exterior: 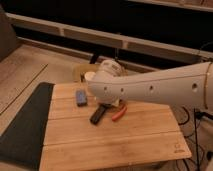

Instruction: Drag the pepper across the table

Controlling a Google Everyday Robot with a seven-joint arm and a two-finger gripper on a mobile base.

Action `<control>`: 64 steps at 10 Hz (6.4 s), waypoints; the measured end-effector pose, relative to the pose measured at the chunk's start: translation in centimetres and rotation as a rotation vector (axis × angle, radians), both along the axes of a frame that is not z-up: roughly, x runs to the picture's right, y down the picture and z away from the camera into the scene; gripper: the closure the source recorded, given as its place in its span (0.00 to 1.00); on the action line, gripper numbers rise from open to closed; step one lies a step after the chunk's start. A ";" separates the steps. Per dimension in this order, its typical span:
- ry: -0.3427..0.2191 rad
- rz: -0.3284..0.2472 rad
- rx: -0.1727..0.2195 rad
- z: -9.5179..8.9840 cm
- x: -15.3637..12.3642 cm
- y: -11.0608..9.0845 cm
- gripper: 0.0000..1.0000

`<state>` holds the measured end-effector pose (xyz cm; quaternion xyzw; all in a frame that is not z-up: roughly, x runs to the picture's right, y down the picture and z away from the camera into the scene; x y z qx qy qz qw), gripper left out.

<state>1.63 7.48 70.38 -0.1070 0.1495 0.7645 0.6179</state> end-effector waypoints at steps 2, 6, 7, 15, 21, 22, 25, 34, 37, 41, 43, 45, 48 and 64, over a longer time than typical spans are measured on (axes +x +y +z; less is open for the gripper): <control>-0.001 0.001 -0.002 0.0 -0.2 0.2 0.35; 0.000 0.005 -0.013 0.5 -0.3 0.5 0.35; 0.010 0.004 -0.021 0.7 0.1 0.7 0.35; 0.011 0.008 -0.018 0.7 0.2 0.6 0.35; 0.067 0.189 -0.074 4.2 6.7 2.4 0.35; 0.056 0.185 -0.074 4.3 6.0 2.3 0.35; 0.058 0.201 -0.074 4.6 6.5 2.2 0.35; -0.029 0.416 -0.161 11.4 8.0 3.0 0.35; -0.061 0.346 -0.218 9.6 5.5 4.9 0.35; 0.044 0.256 -0.277 10.3 8.5 6.9 0.35; 0.079 0.259 -0.296 11.9 9.6 7.0 0.35; 0.056 0.260 -0.310 13.2 8.2 6.7 0.35; 0.021 0.275 -0.340 14.7 7.0 7.1 0.35; 0.133 0.229 -0.463 17.6 11.6 8.9 1.00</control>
